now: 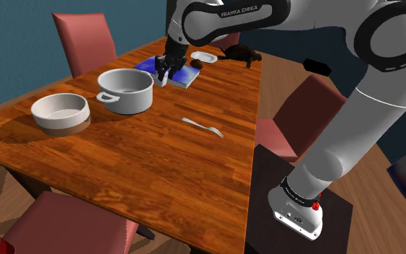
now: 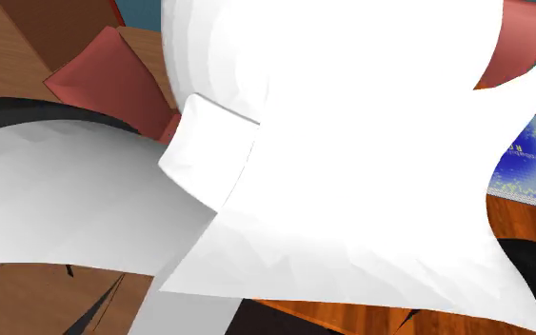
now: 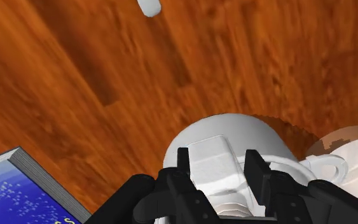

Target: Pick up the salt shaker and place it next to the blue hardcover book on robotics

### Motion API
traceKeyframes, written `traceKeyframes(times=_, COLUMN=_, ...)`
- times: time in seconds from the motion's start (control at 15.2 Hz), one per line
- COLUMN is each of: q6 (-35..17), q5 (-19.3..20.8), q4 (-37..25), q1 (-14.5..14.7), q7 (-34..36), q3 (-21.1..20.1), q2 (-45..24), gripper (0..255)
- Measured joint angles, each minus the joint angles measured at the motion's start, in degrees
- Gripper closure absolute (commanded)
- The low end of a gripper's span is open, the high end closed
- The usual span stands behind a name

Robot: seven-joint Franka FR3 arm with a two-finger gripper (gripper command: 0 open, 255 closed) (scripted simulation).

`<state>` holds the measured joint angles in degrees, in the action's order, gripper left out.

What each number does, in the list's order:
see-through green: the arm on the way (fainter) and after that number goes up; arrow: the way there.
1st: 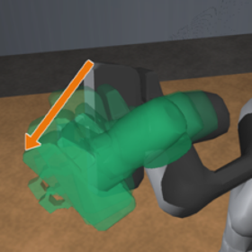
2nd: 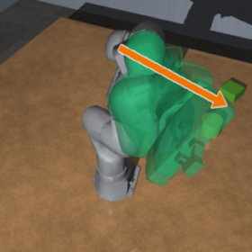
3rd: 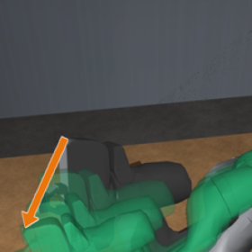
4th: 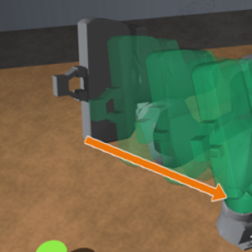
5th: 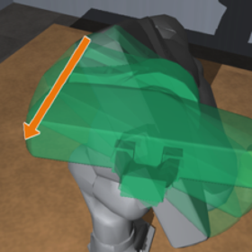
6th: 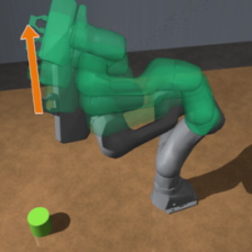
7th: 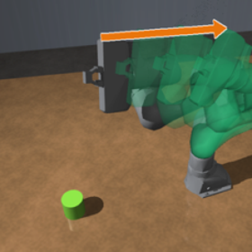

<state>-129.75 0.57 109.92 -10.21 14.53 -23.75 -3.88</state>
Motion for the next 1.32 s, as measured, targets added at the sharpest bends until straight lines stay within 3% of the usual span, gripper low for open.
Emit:
traceKeyframes(times=0.79, q6=8.0, q5=3.6, q4=-26.0, q1=-3.5, q7=-8.7, q3=4.4, q2=-19.3, gripper=255)
traceKeyframes(times=1.12, q6=15.0, q5=5.1, q4=-43.9, q1=-3.6, q7=-12.2, q3=5.9, q2=-30.5, gripper=255)
traceKeyframes(times=1.25, q6=18.7, q5=5.6, q4=-52.9, q1=-3.1, q7=-13.6, q3=6.5, q2=-35.9, gripper=255)
traceKeyframes(times=1.32, q6=21.8, q5=6.0, q4=-60.4, q1=-2.3, q7=-14.4, q3=6.9, q2=-40.1, gripper=255)
